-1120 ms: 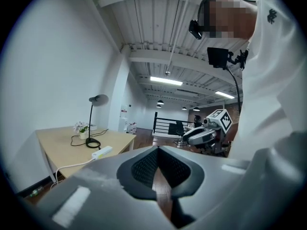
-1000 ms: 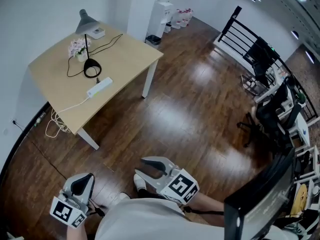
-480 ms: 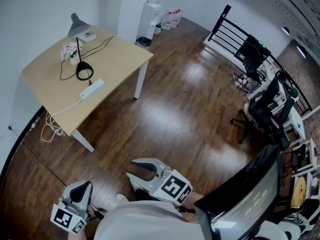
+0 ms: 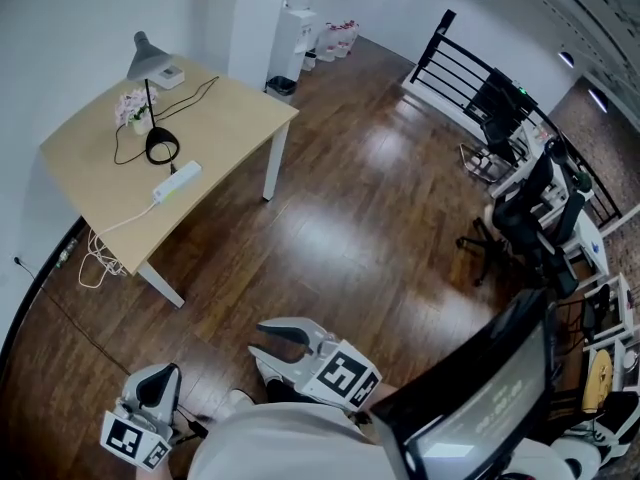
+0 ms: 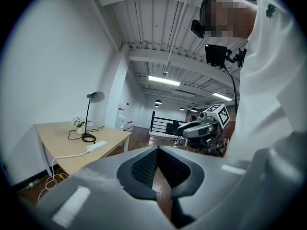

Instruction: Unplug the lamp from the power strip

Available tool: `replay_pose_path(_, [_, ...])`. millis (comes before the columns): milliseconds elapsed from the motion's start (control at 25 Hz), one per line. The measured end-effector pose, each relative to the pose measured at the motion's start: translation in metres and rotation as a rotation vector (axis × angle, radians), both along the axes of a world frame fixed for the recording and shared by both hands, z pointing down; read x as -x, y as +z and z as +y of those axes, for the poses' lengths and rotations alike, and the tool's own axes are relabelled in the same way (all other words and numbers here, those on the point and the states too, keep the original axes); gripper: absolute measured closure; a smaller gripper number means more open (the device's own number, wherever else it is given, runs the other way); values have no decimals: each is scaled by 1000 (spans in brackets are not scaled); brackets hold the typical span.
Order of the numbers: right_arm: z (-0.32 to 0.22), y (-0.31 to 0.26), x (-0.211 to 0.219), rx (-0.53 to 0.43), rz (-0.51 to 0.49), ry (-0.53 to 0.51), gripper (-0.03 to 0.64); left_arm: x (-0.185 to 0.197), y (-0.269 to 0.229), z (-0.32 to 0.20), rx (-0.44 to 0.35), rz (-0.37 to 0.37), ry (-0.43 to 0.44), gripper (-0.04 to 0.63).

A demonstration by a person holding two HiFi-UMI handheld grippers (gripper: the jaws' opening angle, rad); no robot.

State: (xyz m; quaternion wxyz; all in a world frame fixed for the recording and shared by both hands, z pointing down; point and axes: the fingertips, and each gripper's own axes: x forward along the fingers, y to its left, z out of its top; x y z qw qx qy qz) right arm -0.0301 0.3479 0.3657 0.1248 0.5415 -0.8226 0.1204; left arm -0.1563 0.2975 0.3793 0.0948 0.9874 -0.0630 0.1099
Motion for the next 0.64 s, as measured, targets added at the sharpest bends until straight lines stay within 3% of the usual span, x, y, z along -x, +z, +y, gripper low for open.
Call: replay_pose_path(640, [9, 3, 4, 11, 8, -13, 496, 4, 3, 9, 3, -3, -14, 591])
